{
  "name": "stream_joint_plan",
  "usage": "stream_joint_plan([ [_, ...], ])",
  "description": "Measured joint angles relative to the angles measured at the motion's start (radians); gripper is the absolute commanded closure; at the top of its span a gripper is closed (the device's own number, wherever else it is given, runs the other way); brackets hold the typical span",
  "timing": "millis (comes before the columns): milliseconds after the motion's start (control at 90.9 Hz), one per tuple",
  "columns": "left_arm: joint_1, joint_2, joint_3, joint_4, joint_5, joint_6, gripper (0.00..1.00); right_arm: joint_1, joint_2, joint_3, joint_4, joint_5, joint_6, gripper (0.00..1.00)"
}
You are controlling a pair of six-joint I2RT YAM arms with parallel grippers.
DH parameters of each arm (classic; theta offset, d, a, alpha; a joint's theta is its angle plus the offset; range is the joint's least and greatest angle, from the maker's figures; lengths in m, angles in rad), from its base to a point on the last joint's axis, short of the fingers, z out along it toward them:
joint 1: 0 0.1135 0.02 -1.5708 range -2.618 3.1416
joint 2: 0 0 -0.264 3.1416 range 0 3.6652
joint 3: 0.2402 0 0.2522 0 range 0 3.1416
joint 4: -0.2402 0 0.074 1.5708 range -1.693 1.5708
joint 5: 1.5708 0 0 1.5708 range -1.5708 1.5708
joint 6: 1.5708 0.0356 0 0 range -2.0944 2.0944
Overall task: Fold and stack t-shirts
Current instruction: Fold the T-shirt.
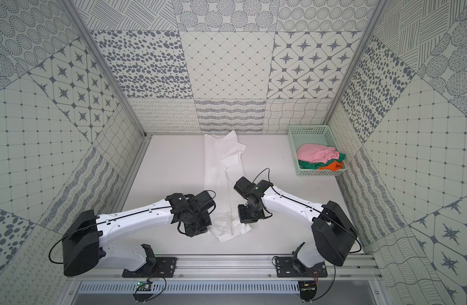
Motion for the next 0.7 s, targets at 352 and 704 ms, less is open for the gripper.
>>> stream_joint_plan([
  [352, 0.069, -0.026, 0.036, -0.063, -0.039, 0.063, 1.0, -0.048, 0.074, 0.138, -0.046, 0.027, -0.05, 0.98],
  [704, 0.115, 0.008, 0.092, -0.094, -0.043, 0.11, 1.0, -0.058, 0.148, 0.218, -0.068, 0.03, -0.071, 0.98],
])
